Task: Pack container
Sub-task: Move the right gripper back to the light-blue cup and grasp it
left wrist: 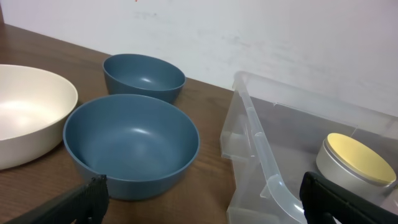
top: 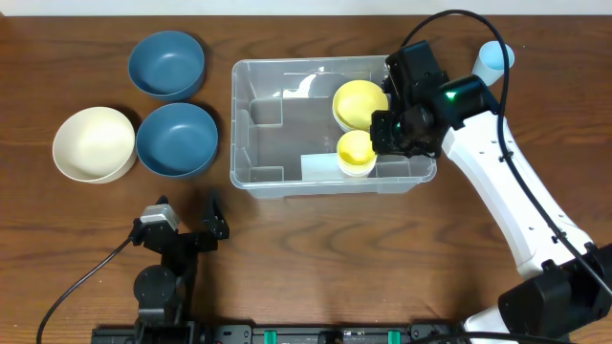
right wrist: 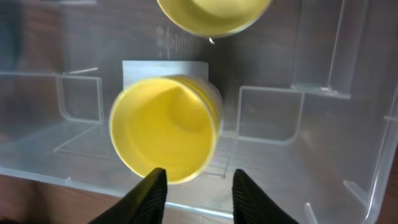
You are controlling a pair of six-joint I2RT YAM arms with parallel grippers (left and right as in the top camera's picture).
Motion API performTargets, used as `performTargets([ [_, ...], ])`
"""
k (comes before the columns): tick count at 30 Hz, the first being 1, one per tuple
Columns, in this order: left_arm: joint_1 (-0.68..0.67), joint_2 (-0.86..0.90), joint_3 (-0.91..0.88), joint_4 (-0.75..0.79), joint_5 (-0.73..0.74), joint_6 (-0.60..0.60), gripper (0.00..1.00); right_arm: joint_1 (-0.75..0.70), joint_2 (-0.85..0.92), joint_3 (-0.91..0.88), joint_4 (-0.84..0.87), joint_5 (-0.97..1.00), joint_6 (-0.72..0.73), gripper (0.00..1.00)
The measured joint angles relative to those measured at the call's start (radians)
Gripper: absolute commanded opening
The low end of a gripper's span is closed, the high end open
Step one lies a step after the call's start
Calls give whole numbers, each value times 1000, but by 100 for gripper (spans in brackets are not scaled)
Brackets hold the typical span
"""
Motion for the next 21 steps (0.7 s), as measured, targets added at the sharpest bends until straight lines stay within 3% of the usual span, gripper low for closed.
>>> performTargets([
  [5,0,0,0,0,0,0,98,-84,0,38,76,13,10,47],
  [10,0,0,0,0,0,0,98,-260,1,49,200,64,52,67],
  [21,0,0,0,0,0,0,98,-570,174,57,464,100,134,66],
])
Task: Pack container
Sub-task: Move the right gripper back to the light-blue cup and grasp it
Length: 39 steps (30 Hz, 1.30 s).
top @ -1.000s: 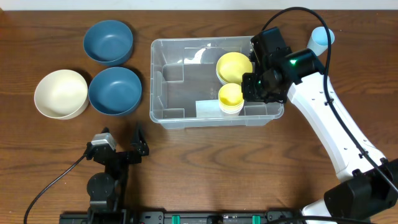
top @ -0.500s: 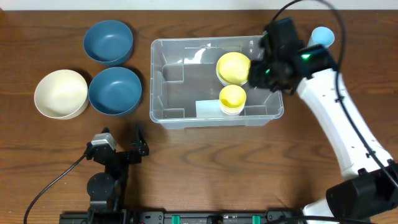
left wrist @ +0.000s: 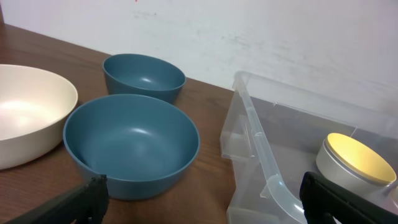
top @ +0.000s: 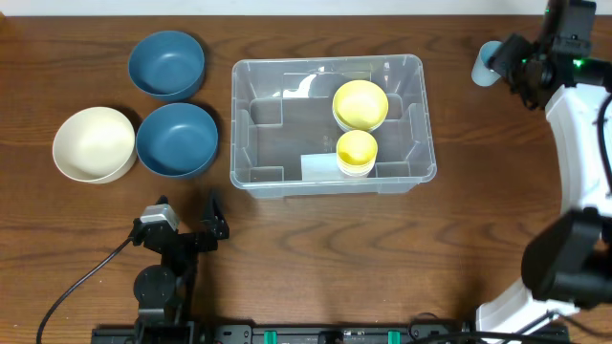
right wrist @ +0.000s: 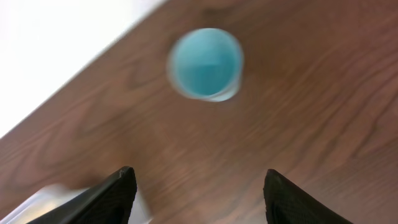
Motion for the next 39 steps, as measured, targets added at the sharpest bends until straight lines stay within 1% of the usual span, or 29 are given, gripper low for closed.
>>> performTargets([
  [5,0,0,0,0,0,0,98,-51,137,0,70,-17,9,63],
  [8,0,0,0,0,0,0,98,-66,190,0,107,-40,10,63],
  [15,0,0,0,0,0,0,98,-73,217,30,169,-79,-4,63],
  [22,0,0,0,0,0,0,98,-73,222,51,225,-49,-18,62],
  [30,0,0,0,0,0,0,98,-73,307,55,270,-26,-21,57],
  [33,0,0,0,0,0,0,98,-73,341,55,283,-18,-27,47],
  [36,0,0,0,0,0,0,98,-73,366,55,285,-9,-27,41],
  [39,0,0,0,0,0,0,98,-73,383,55,285,-5,-30,29],
])
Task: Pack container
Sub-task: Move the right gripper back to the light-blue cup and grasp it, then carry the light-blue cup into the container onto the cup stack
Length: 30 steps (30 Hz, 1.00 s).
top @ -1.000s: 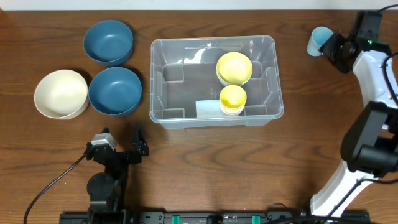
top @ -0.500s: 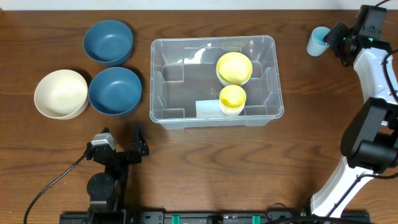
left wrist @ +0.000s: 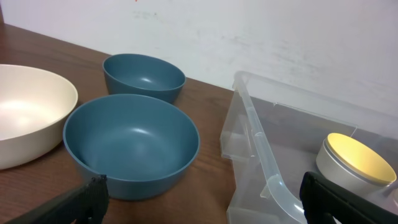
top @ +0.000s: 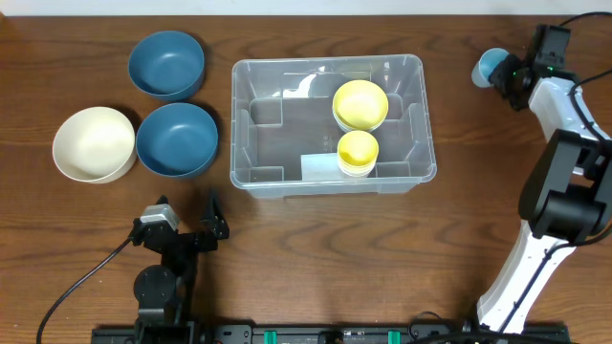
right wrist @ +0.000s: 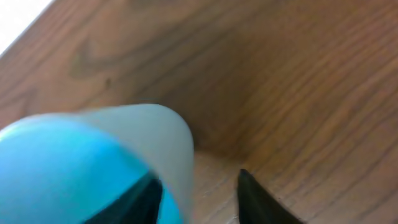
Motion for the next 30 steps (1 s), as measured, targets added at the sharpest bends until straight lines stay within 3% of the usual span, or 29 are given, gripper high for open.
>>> performTargets([
  [5,0,0,0,0,0,0,98,0,6,2,-32,3,-2,1],
  [18,0,0,0,0,0,0,98,0,-43,149,-397,11,-7,1],
  [30,0,0,0,0,0,0,98,83,-521,222,-641,-67,-63,1],
])
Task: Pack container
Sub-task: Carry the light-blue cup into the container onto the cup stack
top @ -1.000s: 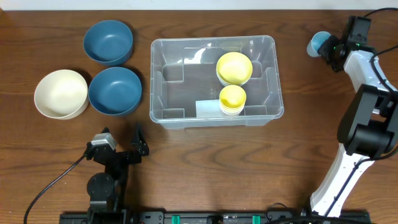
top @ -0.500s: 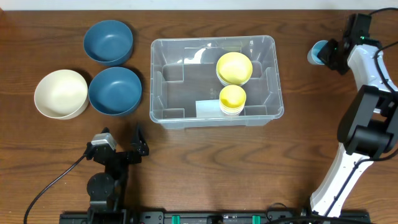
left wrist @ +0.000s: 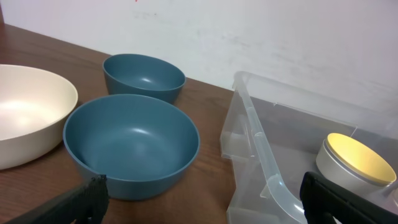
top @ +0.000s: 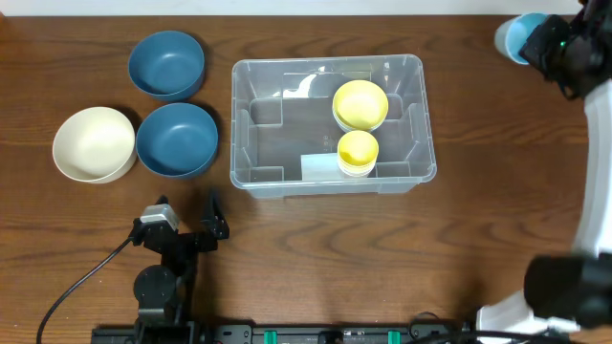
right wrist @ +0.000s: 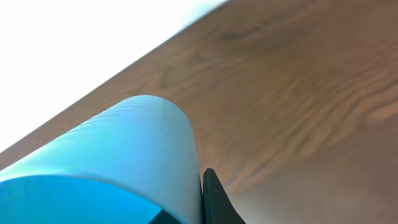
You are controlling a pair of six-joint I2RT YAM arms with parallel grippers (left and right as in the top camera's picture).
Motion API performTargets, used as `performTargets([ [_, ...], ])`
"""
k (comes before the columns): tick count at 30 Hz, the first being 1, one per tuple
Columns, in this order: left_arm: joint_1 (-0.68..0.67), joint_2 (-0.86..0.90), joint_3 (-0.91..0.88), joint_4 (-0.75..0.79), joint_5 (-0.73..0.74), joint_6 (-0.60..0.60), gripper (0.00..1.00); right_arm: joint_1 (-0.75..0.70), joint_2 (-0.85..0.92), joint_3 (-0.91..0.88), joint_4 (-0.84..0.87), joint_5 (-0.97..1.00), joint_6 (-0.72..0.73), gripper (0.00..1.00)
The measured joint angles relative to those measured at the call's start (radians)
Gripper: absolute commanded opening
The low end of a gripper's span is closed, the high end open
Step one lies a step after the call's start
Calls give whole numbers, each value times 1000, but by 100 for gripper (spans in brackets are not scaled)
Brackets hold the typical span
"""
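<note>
The clear plastic container (top: 325, 182) stands mid-table and holds a yellow bowl (top: 360, 103) and a yellow cup (top: 357, 151). At the far back right my right gripper (top: 547, 40) is shut on a light blue cup (top: 518, 34), which looks raised off the wood. In the right wrist view the blue cup (right wrist: 118, 155) fills the lower left, with one black finger (right wrist: 212, 200) pressed against its side. My left gripper (top: 184, 232) rests open near the front edge, its fingers (left wrist: 81, 200) wide apart and holding nothing.
Two dark blue bowls (top: 167, 63) (top: 177, 139) and a cream bowl (top: 93, 143) sit left of the container. In the left wrist view the nearer blue bowl (left wrist: 130, 143) lies just ahead, the container wall (left wrist: 255, 149) to its right.
The right gripper stood round the blue cup on the table; now it is shut on the cup, which sits higher and farther to the back right. The left arm is unchanged.
The right gripper was open inside the container over the yellow cup. Then it was at the back right corner, open, looking down at the blue cup. Then its fingers were beside that cup, and now it holds the cup.
</note>
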Motion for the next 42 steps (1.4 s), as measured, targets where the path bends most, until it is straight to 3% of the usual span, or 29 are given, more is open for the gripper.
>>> performTargets([
  [7,0,0,0,0,0,0,98,204,-45,0,-183,-92,-37,1],
  [18,0,0,0,0,0,0,98,459,-24,-86,-214,-97,-60,1],
  [33,0,0,0,0,0,0,98,520,-24,-303,-123,-60,-61,2],
  [36,0,0,0,0,0,0,98,520,-24,-335,-89,-62,-63,16],
  [39,0,0,0,0,0,0,98,521,-24,-360,-56,-77,-79,44],
  [42,0,0,0,0,0,0,98,526,-24,-367,-52,-84,-94,55],
])
